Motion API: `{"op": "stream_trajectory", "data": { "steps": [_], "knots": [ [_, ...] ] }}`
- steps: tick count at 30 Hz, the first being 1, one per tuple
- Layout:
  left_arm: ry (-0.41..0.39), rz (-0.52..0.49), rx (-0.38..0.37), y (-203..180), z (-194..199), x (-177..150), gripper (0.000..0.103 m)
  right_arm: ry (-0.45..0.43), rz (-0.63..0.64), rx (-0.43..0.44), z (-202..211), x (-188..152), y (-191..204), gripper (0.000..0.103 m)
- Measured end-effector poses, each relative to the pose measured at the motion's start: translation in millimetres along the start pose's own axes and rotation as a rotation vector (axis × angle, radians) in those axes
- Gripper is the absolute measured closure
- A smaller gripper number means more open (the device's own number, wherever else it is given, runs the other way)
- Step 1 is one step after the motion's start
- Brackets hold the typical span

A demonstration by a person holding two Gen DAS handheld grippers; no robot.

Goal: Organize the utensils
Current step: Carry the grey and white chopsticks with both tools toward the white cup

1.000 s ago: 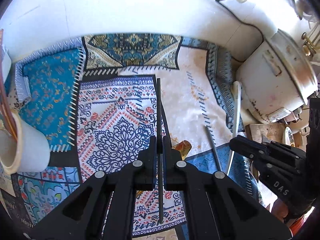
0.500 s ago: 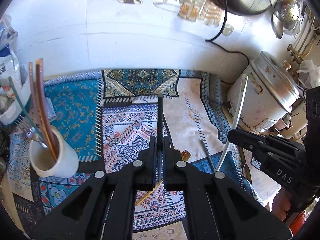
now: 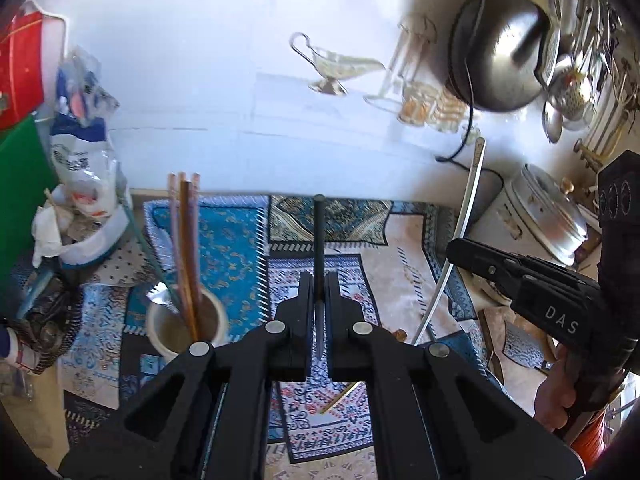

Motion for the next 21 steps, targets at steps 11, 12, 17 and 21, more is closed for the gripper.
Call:
{"op": "stream_trajectory", "data": {
  "steps": [11,12,17,21],
  "knots": [
    [-0.102,0.063,0.048,63,57,13,0.100,-0.072,0.075,0.053,0,35,69,0.097],
    [-0.108,0.067,0.053,69,61,14,0.100,-0.078,0.081,0.059,-2,39,77,0.097],
    [-0.119,0.074,0.076,93,69,16,0.100,-0.095,0.100,0.074,-14,52,103,0.097],
    [-0.107,0.075,0.090,108,66,15,0.100,-0.110,0.110,0.066,-32,62,120,0.097]
  ]
}}
Point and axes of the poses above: each gripper's, at about its wrist camera, not at the fingertips, and z roughly against the way its jaws point, y to its left, x to its top, the point moved 5 cm from there along -z, roughly the way its jaws point, and after that the axes turned 12 degrees about y, right-handed, at the moved point
